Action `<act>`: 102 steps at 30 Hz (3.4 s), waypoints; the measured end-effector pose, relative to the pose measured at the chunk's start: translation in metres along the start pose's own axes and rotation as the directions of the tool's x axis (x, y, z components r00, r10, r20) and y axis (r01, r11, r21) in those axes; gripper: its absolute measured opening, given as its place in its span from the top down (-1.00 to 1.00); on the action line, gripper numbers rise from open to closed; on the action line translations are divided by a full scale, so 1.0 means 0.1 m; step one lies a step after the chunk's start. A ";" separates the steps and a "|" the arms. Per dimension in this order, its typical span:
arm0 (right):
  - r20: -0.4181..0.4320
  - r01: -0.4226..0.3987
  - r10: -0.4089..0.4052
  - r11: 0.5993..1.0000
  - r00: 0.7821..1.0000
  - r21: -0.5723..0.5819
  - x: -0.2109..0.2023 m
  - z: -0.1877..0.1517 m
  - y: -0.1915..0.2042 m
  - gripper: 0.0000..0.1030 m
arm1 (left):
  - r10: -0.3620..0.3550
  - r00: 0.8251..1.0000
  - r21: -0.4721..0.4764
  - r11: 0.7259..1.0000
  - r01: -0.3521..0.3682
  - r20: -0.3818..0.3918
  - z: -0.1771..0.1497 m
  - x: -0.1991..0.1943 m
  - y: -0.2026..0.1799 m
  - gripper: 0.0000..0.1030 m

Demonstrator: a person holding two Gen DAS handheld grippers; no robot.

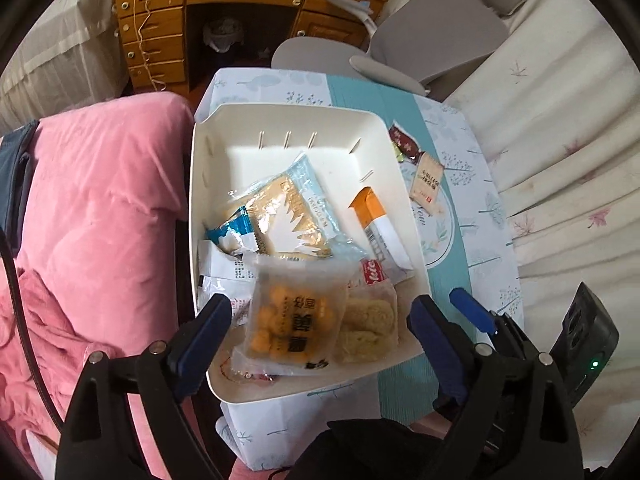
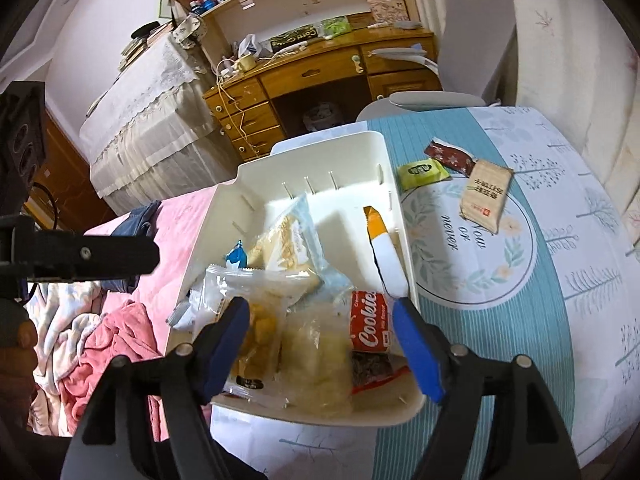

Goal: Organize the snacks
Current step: 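Withdraw both open tools from the tray toward the placemat snacks, then grasp the red-brown sachet with the left tool while the right tool grasps the cracker pack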

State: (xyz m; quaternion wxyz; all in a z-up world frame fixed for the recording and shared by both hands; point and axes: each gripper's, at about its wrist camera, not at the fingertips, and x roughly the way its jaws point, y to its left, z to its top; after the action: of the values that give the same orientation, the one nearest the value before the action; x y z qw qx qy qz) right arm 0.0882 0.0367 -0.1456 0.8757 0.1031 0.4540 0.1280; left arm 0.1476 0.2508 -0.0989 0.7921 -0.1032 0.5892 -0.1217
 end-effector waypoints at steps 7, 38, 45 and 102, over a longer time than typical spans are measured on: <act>-0.022 0.045 -0.044 0.998 0.999 0.050 -0.14 -0.06 -0.18 -0.45 | -0.021 0.999 0.030 0.999 0.021 0.026 0.01 -0.05 -0.13 -0.75; -0.188 0.140 -0.054 0.866 0.981 0.480 0.10 0.63 -1.75 -0.45 | -0.010 0.999 -0.058 0.998 0.008 -0.033 1.18 0.55 -1.28 -0.75; -0.195 0.161 -0.083 0.892 0.977 0.423 0.45 0.89 -1.92 -0.45 | -0.038 0.996 -0.115 0.993 0.028 -0.082 1.66 1.05 -1.55 -0.75; -0.117 0.148 -0.143 0.988 0.983 0.035 1.58 1.16 -2.13 0.19 | 0.085 0.954 -0.201 0.969 -0.146 -0.286 2.49 3.48 -1.65 0.29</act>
State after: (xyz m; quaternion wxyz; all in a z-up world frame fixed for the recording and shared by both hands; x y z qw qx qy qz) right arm 0.2993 -0.1215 -0.2646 0.8528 0.0813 0.5125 0.0592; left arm 0.4704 -0.0102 -0.2936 0.6918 -0.1374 0.7085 -0.0223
